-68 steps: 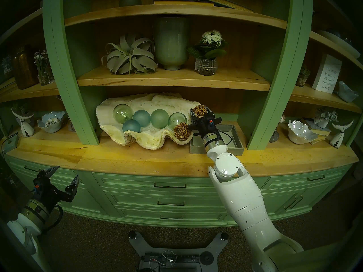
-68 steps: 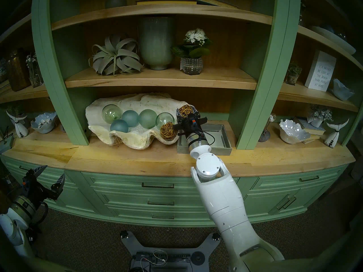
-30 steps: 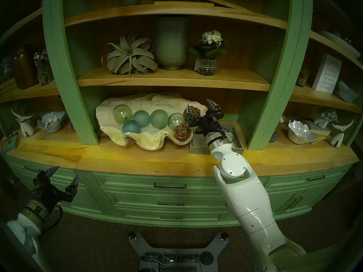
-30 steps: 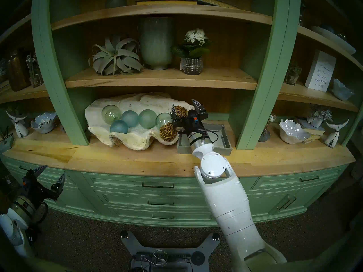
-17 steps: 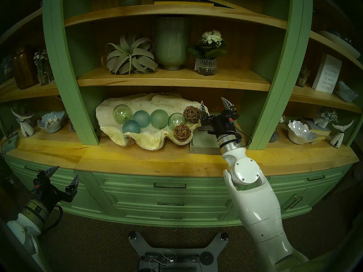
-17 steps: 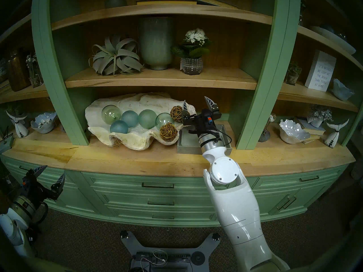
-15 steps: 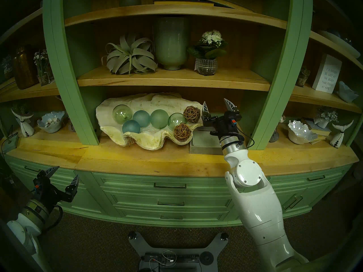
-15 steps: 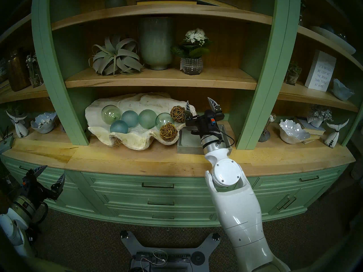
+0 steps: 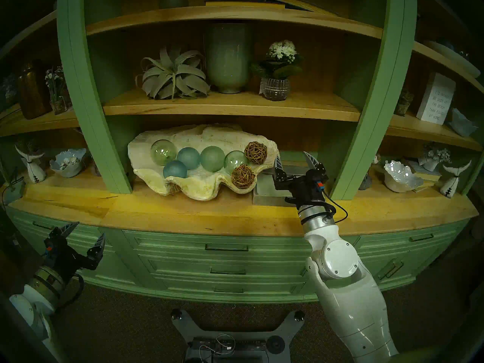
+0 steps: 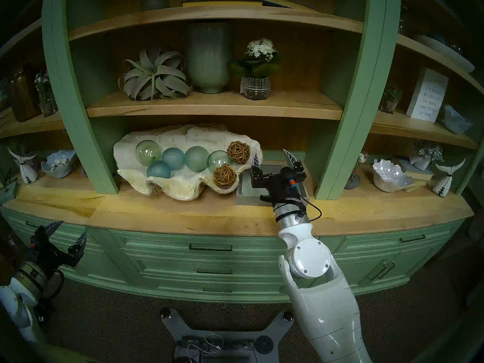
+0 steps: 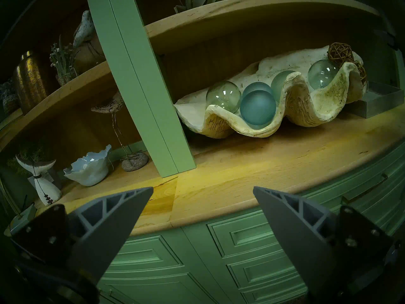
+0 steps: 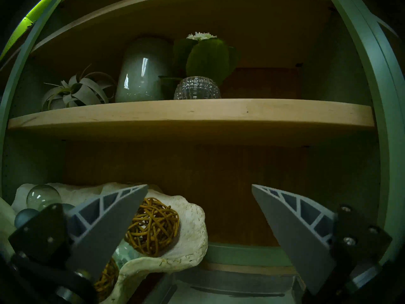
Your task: Put wooden balls into bowl
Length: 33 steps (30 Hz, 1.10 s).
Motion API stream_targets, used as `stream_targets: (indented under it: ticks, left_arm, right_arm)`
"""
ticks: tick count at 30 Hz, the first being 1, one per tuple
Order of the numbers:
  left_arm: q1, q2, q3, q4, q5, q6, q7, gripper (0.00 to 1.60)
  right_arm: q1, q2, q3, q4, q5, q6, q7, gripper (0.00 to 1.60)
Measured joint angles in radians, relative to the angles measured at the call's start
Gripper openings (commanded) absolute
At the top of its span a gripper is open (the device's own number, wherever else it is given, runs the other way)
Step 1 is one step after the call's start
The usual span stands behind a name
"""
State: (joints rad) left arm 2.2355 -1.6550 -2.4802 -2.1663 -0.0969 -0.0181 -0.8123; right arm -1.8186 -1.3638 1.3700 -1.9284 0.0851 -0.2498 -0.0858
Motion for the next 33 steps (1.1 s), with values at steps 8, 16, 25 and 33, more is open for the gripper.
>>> stream_targets:
  ticks: [8, 16, 25, 33]
  left_arm:
    - [0.0, 0.0, 0.0, 0.0, 0.0, 0.0, 0.0, 1.6]
    - [0.0, 0.0, 0.0, 0.0, 0.0, 0.0, 0.0, 1.6]
    - [0.0, 0.0, 0.0, -0.001, 0.0, 0.0, 0.0, 1.6]
    - [0.0, 0.0, 0.0, -0.001, 0.0, 0.0, 0.0, 1.6]
  right_arm:
    - [-0.11, 0.043, 0.013, -0.038, 0.014, -0.007, -0.071, 1.6]
    - [-0.235, 0.09, 0.022, -0.111, 0.016, -0.031, -0.152, 1.6]
    - [-0.363, 0.125, 0.035, -0.192, 0.002, -0.052, -0.181, 1.6]
    - [-0.416, 0.136, 0.043, -0.213, -0.006, -0.058, -0.188, 1.6]
